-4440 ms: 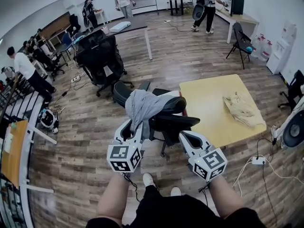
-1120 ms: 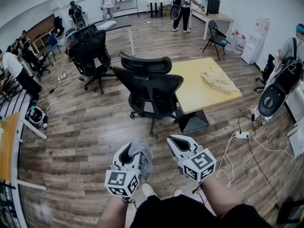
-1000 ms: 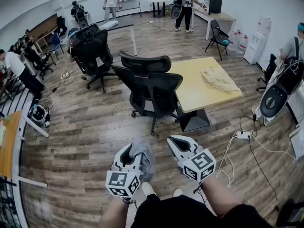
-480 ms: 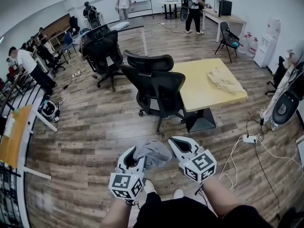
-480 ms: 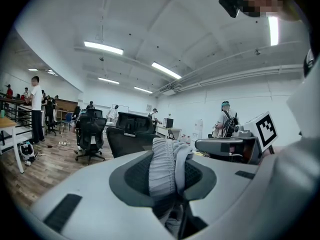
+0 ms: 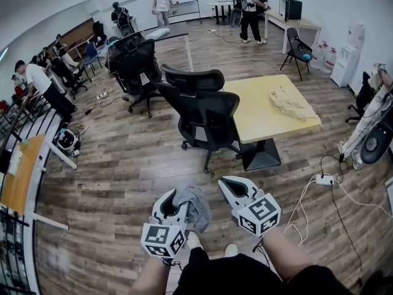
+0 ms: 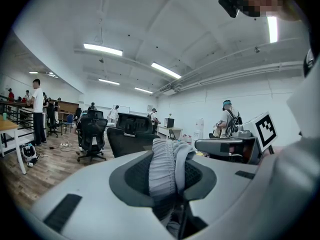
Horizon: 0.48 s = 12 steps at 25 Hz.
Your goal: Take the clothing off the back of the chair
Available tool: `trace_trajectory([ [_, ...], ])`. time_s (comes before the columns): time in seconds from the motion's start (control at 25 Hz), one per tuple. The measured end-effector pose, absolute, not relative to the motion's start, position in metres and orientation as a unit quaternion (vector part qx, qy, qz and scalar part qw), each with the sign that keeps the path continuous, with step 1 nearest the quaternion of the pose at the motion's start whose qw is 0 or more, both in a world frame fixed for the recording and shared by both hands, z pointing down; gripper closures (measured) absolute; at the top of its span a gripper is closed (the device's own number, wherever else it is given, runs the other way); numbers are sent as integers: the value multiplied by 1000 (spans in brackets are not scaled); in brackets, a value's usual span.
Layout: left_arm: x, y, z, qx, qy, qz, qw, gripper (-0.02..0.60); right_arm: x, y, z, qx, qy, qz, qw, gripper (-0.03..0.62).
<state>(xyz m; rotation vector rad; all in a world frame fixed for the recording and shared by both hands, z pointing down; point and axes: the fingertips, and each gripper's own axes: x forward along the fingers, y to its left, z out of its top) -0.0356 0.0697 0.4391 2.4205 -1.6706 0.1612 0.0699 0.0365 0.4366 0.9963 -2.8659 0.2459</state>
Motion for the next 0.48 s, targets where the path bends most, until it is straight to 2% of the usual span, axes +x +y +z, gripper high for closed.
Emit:
trace_trajectory([
  [0.48, -40, 75, 440, 809, -578, 52, 91, 465, 67, 35, 435, 317, -944, 74, 42, 582],
])
